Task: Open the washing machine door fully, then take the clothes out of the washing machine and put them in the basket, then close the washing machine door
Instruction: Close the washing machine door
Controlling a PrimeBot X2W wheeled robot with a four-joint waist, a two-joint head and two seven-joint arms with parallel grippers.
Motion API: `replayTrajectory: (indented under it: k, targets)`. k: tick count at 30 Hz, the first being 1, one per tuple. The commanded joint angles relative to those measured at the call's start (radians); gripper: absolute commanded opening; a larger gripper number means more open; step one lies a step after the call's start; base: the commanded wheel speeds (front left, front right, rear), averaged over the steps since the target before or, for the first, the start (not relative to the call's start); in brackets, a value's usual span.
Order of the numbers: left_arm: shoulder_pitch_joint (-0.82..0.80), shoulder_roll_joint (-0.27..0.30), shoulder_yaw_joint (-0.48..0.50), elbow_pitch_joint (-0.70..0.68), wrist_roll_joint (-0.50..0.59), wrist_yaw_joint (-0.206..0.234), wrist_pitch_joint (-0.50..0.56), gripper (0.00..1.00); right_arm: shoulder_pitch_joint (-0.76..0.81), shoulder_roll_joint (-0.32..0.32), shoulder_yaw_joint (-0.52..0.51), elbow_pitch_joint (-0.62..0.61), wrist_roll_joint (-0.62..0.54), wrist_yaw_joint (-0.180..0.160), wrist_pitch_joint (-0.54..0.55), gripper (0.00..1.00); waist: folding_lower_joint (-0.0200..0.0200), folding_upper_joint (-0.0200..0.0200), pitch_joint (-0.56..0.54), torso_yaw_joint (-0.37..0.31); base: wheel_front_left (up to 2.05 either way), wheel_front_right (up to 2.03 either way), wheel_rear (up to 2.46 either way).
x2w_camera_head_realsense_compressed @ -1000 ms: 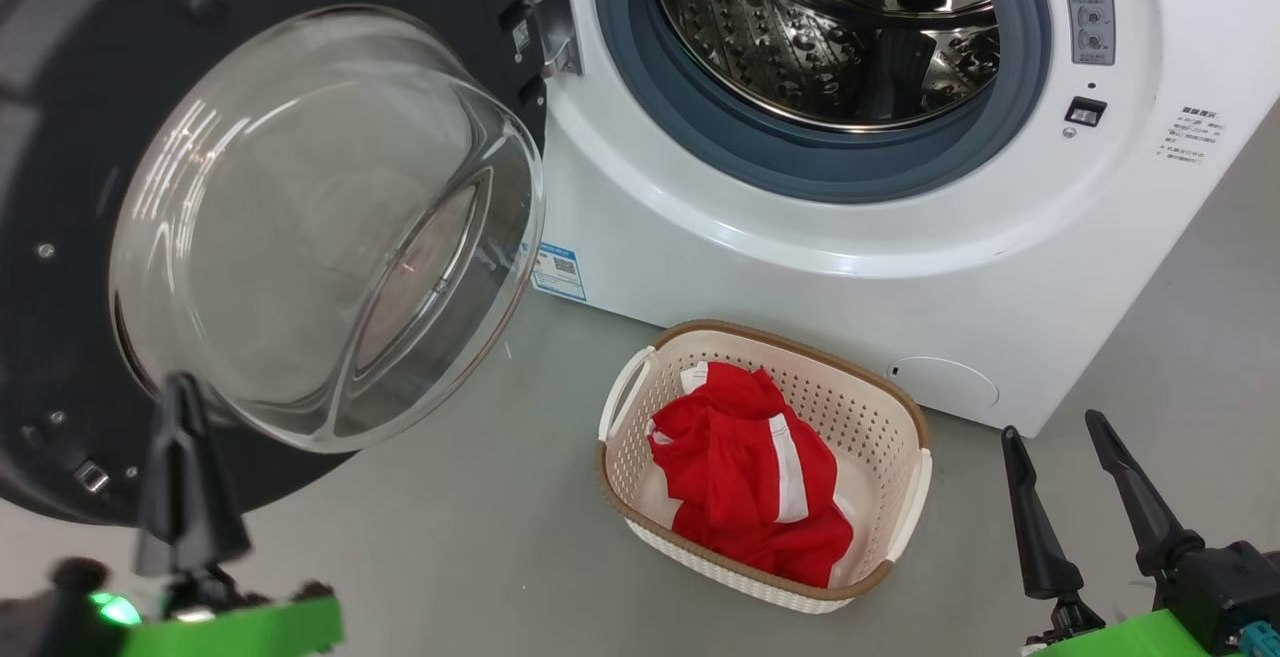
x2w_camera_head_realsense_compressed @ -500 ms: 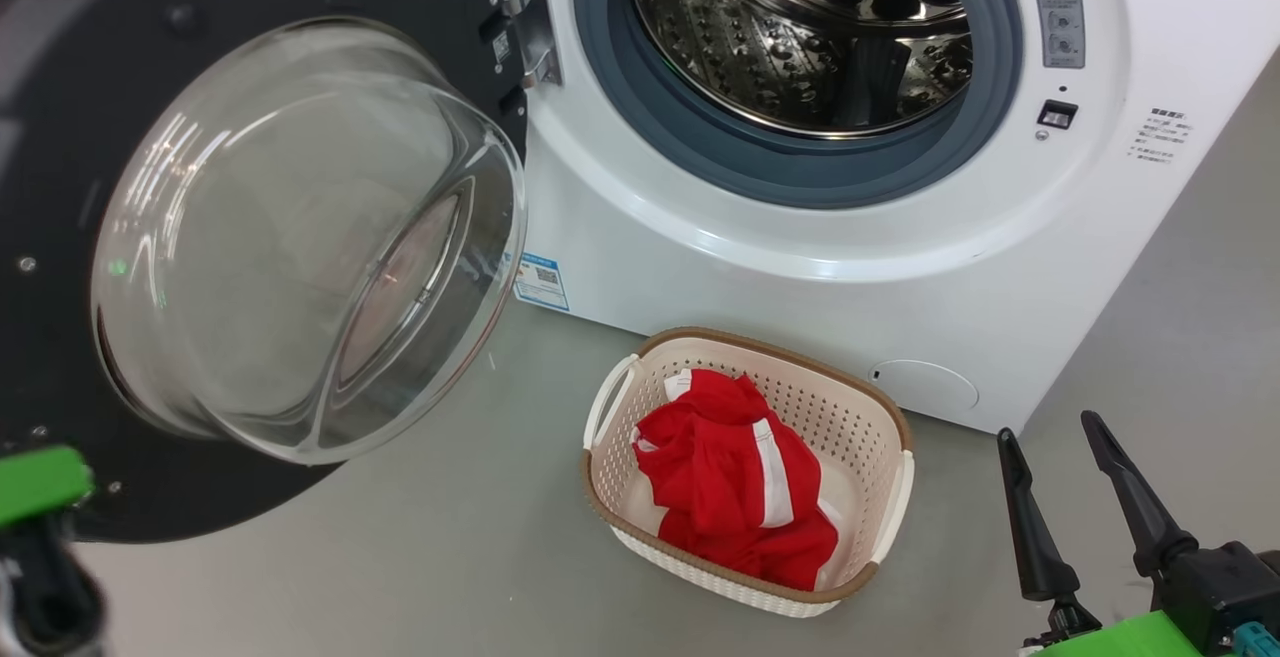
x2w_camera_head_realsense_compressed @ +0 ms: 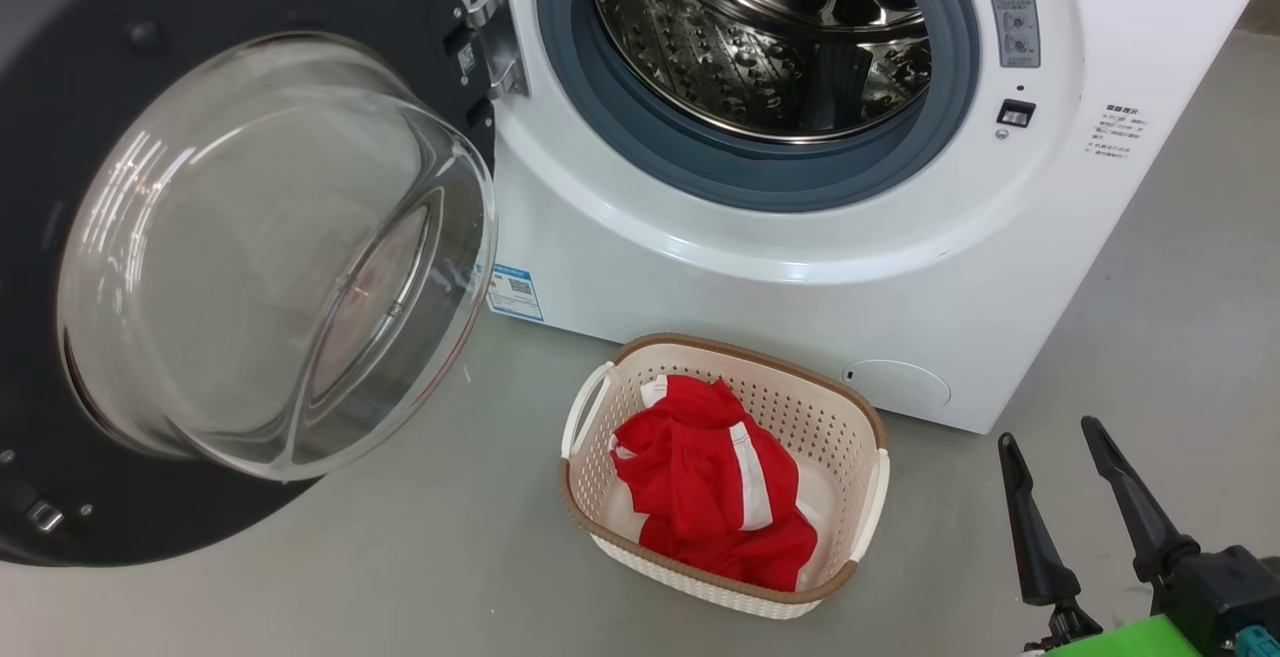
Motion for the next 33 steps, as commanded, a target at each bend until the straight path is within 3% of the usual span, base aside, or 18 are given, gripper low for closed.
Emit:
replayTrajectory:
  k: [1,5,11,22,33]
  targets:
    - [-0.036,0.085,0.022,0.021,-0.006,0.005,0.037,0.00,-0.004,-0.014,0.024,-0.022,0.006,0.006,-0.003,1.00,0.0000,-0.0001,-0.001,0.000,0.00,0.00,0.00]
    - [-0.080,0.147,0.011,0.154,-0.042,0.018,0.147,0.00,-0.003,-0.014,0.022,-0.025,0.002,0.006,-0.004,1.00,0.0000,-0.0001,0.003,0.003,0.00,0.00,0.00]
    - [-0.167,0.185,0.008,0.280,-0.134,0.027,0.306,0.00,-0.004,-0.014,0.021,-0.030,-0.005,0.006,-0.001,1.00,0.0000,-0.0001,0.003,0.011,0.00,0.00,0.00]
    - [-0.263,0.276,-0.023,0.486,-0.172,0.041,0.465,0.00,-0.006,-0.014,0.033,-0.038,-0.008,0.006,0.012,1.00,0.0000,-0.0001,0.000,-0.002,0.00,0.00,0.00]
    - [-0.290,0.289,-0.070,0.545,-0.183,-0.018,0.566,0.00,-0.002,-0.014,0.026,-0.048,-0.005,0.006,0.016,1.00,0.0000,-0.0001,0.008,-0.012,0.00,0.00,0.00]
